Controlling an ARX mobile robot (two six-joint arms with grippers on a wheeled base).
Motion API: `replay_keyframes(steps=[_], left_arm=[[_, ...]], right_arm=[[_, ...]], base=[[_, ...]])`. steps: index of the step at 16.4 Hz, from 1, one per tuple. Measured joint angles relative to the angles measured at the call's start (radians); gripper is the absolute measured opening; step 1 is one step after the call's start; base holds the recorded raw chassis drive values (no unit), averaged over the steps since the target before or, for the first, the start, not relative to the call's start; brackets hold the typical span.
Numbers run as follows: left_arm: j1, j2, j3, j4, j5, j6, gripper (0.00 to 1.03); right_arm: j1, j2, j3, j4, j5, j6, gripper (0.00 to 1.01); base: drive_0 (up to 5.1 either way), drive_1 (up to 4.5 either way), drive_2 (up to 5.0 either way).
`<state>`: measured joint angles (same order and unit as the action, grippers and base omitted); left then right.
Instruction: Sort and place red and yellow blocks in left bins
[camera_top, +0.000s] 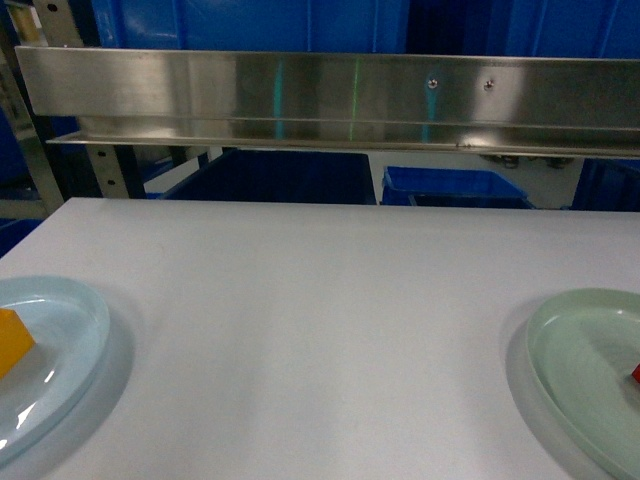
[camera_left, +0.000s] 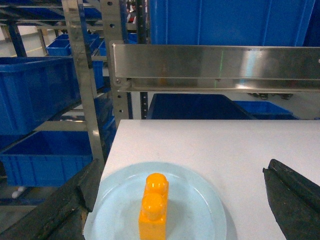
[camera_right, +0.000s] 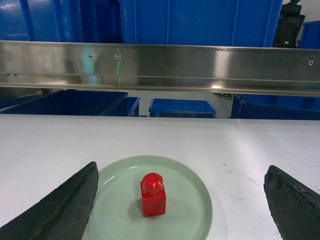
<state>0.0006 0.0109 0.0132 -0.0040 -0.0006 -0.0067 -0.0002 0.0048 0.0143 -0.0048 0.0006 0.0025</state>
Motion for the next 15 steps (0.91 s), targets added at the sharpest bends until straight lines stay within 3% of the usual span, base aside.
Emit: replay_keyframes(steps=[13,15], left_arm=[[0.000,0.000,0.000,0.000,0.000,0.000,0.98],[-0.029,0.024,0.001,0.002,-0.008,-0.011,0.98]], right_arm=[[0.000,0.000,0.000,0.000,0.000,0.000,0.98],[-0.008,0.006,0.000,0.002,-0.019,0.000,0.98]], base=[[0.0,0.00,0.0],[0.0,0.00,0.0]])
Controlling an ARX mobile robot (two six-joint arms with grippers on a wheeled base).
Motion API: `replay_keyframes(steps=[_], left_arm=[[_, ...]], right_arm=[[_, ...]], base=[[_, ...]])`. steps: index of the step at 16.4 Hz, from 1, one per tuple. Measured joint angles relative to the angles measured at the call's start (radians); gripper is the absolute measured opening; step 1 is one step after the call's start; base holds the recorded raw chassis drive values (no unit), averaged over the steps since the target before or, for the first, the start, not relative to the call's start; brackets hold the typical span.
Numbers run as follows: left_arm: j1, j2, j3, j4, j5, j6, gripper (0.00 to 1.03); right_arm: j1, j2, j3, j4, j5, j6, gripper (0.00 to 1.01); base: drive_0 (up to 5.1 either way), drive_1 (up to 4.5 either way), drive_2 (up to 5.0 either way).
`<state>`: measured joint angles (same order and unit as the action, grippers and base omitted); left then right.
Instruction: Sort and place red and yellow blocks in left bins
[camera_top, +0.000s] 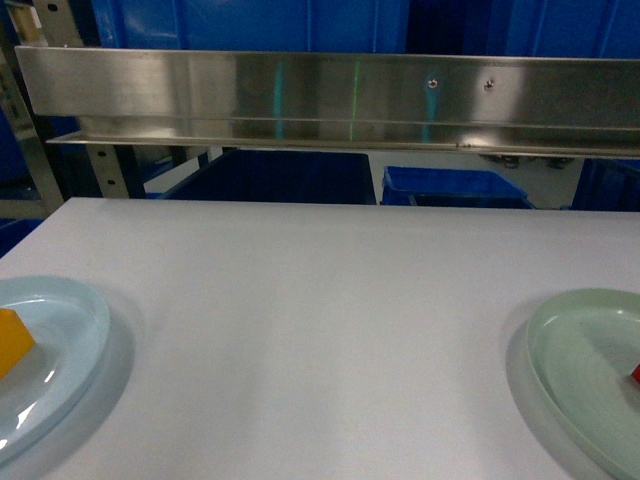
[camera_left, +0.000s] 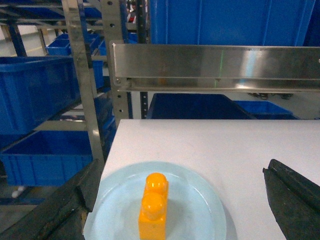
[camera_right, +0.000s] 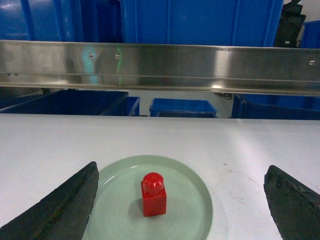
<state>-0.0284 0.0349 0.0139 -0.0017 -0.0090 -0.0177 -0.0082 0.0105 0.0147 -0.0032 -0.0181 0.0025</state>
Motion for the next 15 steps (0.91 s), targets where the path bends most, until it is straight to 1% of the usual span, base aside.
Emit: replay_keyframes(steps=[1,2,3,4,5,6,7,8,9,10,11,12,13,15], left_arm=[[-0.051,0.079,0.003,0.025,-0.026,-0.004,0.98],[-0.078,0.191,0.018,0.043,0.008,-0.006,0.98],[-0.076,0.313,0.042,0.111,0.032,-0.002,0.98],[-0.055,0.400,0.074,0.169,0.069,0.001,0.98],[-0.035,0.469,0.107,0.217,0.090,0.011,0.98],[0.006,0.579,0.169,0.288,0.105,0.027,0.98],[0.047,0.681,0.228,0.345,0.137,0.039,0.98],[0.076,0.748,0.267,0.377,0.155,0.046,0.98],[0.112,0.842,0.329,0.377,0.203,0.052,0.98],[0.136,0.918,0.382,0.365,0.255,0.053,0.98],[0.147,0.988,0.438,0.340,0.296,0.052,0.98],[0.150,1.063,0.497,0.311,0.346,0.051,0.98],[0.150,1.092,0.517,0.306,0.364,0.051,0.98],[0.146,1.120,0.533,0.309,0.369,0.051,0.98]], right_arm=[[-0.050,0.067,0.002,0.066,-0.077,0.002,0.98],[-0.101,0.201,0.027,0.124,-0.131,0.021,0.98],[-0.104,0.331,0.060,0.195,-0.143,0.052,0.98],[-0.073,0.444,0.103,0.267,-0.140,0.077,0.98],[-0.043,0.552,0.159,0.326,-0.128,0.100,0.98],[-0.002,0.688,0.237,0.401,-0.114,0.122,0.98],[0.032,0.816,0.310,0.442,-0.115,0.138,0.98],[0.045,0.898,0.358,0.456,-0.132,0.143,0.98],[0.061,1.007,0.421,0.468,-0.150,0.148,0.98],[0.061,1.093,0.475,0.468,-0.149,0.155,0.98],[0.061,1.170,0.526,0.471,-0.138,0.154,0.98],[0.061,1.250,0.579,0.470,-0.118,0.144,0.98],[0.062,1.278,0.597,0.463,-0.119,0.132,0.98],[0.062,1.296,0.607,0.456,-0.123,0.126,0.98]], base=[[0.0,0.00,0.0],[0.0,0.00,0.0],[0.0,0.00,0.0],[0.0,0.00,0.0],[0.0,0.00,0.0],[0.0,0.00,0.0],[0.0,0.00,0.0],[0.0,0.00,0.0],[0.0,0.00,0.0],[0.0,0.00,0.0],[0.0,0.00,0.0],[0.0,0.00,0.0],[0.0,0.00,0.0],[0.0,0.00,0.0]])
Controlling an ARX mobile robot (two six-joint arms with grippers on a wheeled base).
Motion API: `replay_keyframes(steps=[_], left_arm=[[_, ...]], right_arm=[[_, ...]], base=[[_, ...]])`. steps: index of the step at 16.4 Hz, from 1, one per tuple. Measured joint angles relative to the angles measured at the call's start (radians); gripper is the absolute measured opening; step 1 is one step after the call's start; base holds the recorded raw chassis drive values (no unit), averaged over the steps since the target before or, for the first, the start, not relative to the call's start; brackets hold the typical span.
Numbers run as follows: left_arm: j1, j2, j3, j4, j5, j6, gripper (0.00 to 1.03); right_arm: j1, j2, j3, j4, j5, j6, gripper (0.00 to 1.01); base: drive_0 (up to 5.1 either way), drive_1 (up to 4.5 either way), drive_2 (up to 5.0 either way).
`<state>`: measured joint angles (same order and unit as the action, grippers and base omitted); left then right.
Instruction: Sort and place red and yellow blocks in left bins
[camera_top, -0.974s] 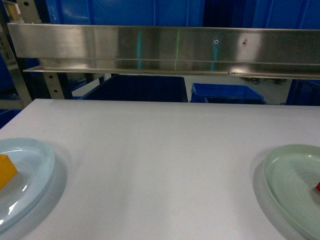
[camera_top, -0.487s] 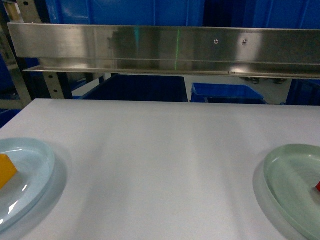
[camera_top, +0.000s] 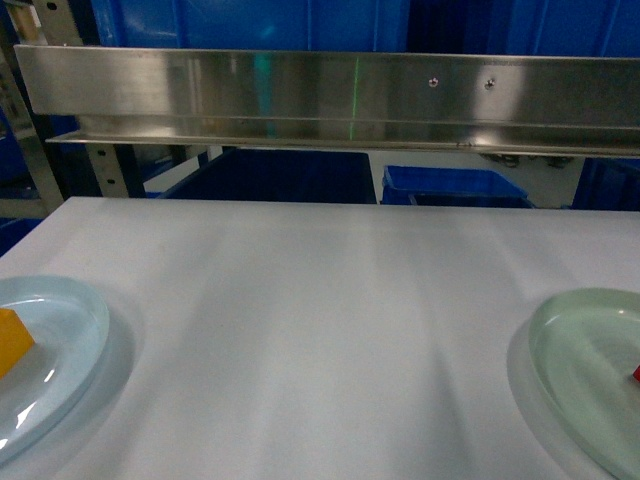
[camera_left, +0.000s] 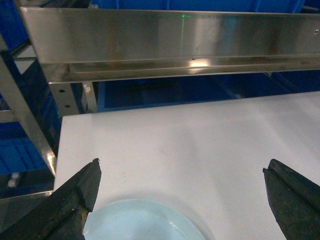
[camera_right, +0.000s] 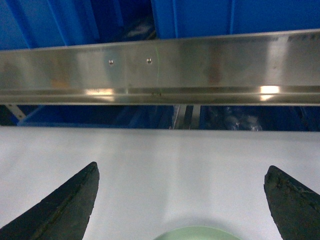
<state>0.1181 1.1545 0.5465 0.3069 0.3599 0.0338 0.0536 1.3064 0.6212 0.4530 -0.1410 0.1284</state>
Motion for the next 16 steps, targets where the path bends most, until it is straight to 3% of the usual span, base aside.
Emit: replay_keyframes(steps=[7,9,10,11,12,13,16], left_arm=[[-0.013,0.060,0.008,0.038,-0.013,0.001,0.98],[-0.028,0.078,-0.029,0.121,-0.074,0.003,0.98],[-0.058,0.075,-0.100,0.188,-0.113,-0.005,0.98],[-0.160,0.028,-0.296,0.250,-0.185,-0.035,0.98],[-0.190,-0.030,-0.386,0.218,-0.210,-0.055,0.98],[-0.158,-0.121,-0.385,0.166,-0.209,-0.061,0.98],[-0.146,-0.232,-0.333,0.088,-0.245,-0.024,0.98]], right_arm=[[0.005,0.063,0.011,-0.012,-0.034,-0.035,0.98],[0.004,0.112,0.000,0.019,-0.061,-0.069,0.98],[-0.011,0.172,-0.015,0.072,-0.073,-0.114,0.98],[-0.063,0.274,-0.066,0.183,-0.056,-0.175,0.98],[-0.086,0.272,-0.101,0.199,-0.067,-0.190,0.98],[-0.072,0.200,-0.158,0.197,-0.085,-0.193,0.98],[-0.065,0.138,-0.178,0.183,-0.087,-0.188,0.98]], base=[[0.0,0.00,0.0],[0.0,0.00,0.0],[0.0,0.00,0.0],[0.0,0.00,0.0],[0.0,0.00,0.0],[0.0,0.00,0.0],[0.0,0.00,0.0]])
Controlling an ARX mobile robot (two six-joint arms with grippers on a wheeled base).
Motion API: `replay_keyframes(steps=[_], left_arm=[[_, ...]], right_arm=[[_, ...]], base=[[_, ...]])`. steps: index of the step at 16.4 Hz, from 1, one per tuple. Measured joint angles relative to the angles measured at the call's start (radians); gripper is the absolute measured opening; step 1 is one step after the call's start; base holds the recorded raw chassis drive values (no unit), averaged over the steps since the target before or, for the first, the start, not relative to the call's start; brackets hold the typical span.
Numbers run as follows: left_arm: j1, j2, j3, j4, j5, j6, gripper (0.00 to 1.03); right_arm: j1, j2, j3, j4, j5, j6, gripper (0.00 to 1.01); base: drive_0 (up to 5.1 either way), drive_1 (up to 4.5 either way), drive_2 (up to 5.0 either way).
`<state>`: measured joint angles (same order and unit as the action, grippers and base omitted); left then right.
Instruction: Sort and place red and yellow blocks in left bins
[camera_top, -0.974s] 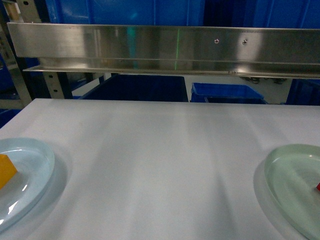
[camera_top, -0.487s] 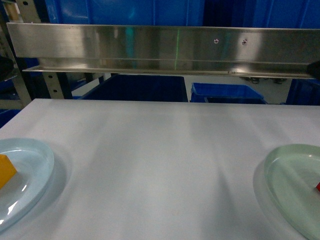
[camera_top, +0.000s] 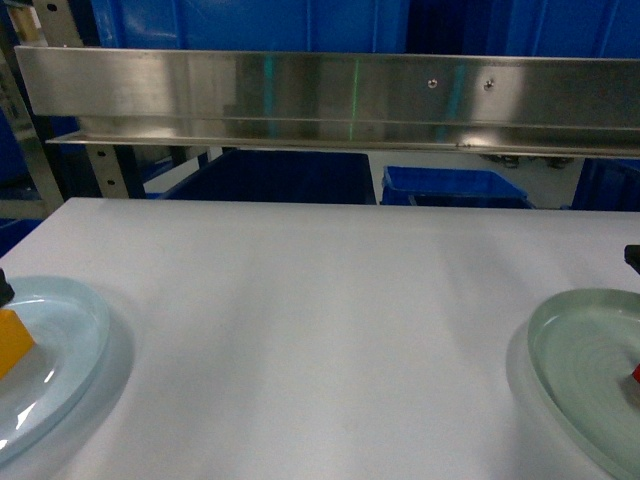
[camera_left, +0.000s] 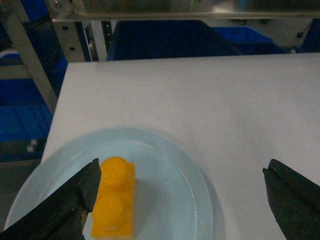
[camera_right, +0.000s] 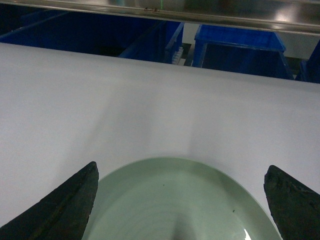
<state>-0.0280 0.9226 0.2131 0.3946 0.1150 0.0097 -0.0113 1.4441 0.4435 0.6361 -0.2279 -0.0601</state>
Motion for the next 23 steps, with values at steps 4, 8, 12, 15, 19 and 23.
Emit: replay_keyframes(steps=[4,8,12,15,19,23], left_arm=[[0.050,0.064,0.055,0.013,0.062,0.087,0.98],[0.109,0.107,0.075,0.011,0.088,0.104,0.98],[0.130,0.125,0.106,0.041,0.092,0.100,0.98],[0.130,0.130,0.106,0.040,0.092,0.099,0.98],[0.130,0.130,0.106,0.040,0.092,0.099,0.98],[0.130,0.131,0.106,0.040,0.092,0.099,0.98]], right_arm=[[0.018,-0.021,0.002,-0.014,0.006,0.011,0.98],[0.019,-0.021,0.002,-0.014,0.006,0.011,0.98],[0.018,-0.021,0.002,-0.011,0.005,0.011,0.98],[0.010,-0.019,0.006,0.005,0.001,0.007,0.98],[0.007,0.017,0.050,0.016,0.004,-0.001,0.98],[0.064,0.092,0.077,-0.024,0.015,0.007,0.98]], base=[[0.0,0.00,0.0],[0.0,0.00,0.0],[0.0,0.00,0.0],[0.0,0.00,0.0],[0.0,0.00,0.0],[0.0,0.00,0.0]])
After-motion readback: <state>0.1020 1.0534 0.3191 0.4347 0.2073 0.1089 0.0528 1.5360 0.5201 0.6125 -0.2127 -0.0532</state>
